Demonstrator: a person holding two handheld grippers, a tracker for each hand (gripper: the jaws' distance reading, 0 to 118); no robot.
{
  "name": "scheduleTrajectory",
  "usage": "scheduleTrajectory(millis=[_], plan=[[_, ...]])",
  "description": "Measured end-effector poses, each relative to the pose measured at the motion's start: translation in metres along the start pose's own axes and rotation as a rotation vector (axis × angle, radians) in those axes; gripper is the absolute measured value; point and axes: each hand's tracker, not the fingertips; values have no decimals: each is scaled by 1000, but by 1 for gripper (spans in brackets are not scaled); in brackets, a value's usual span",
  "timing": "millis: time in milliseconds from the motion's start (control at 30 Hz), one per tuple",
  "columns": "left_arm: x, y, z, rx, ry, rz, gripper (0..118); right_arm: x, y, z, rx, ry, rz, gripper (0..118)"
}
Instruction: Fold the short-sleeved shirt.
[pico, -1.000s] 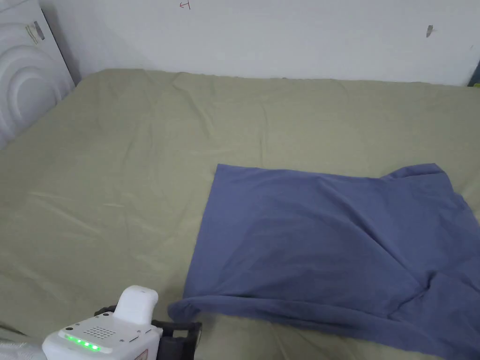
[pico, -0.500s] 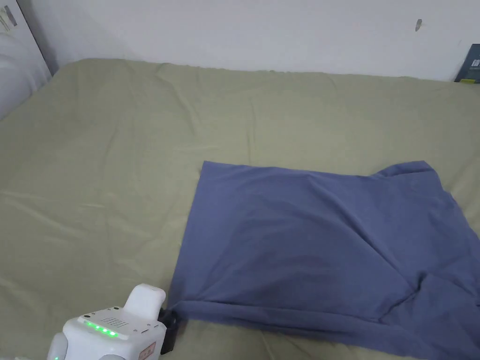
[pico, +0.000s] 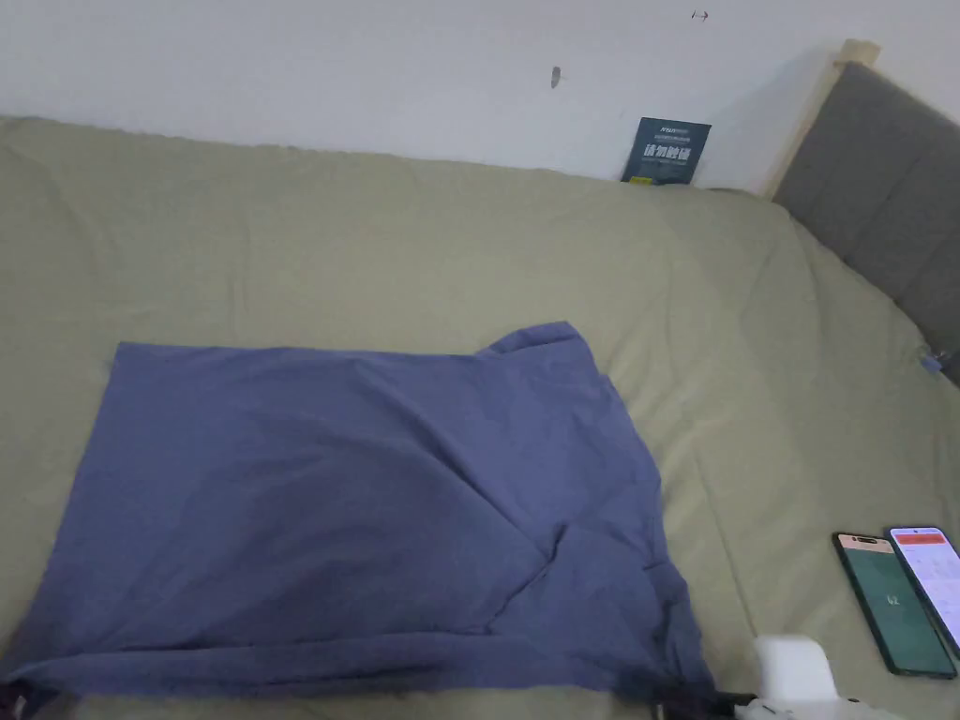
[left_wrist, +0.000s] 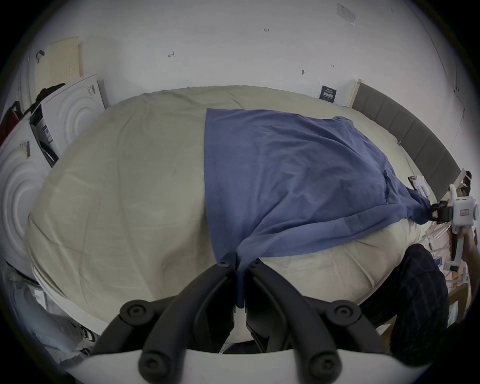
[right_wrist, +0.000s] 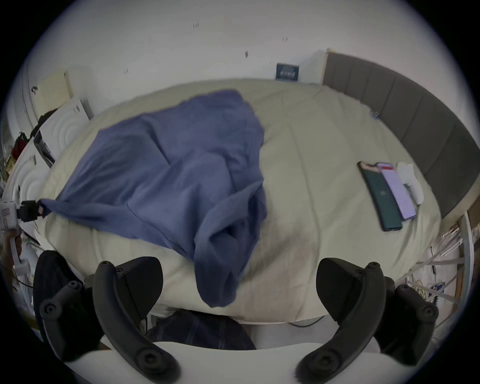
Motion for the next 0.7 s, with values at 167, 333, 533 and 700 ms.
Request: scheduleTrajectory(millis=[167, 333, 533, 700], plan=[[-2, 1, -1, -10, -16, 108, 4, -16, 2, -3, 59, -3, 38, 3], [5, 10, 10, 1, -53, 110, 3, -17, 16, 20, 87, 125, -45, 3], [13, 72, 13, 61, -152, 148, 2, 0, 92, 36, 142, 249, -84, 3], [-1, 135, -7, 112, -176, 259, 2, 25, 175, 16, 141, 339, -171, 3]])
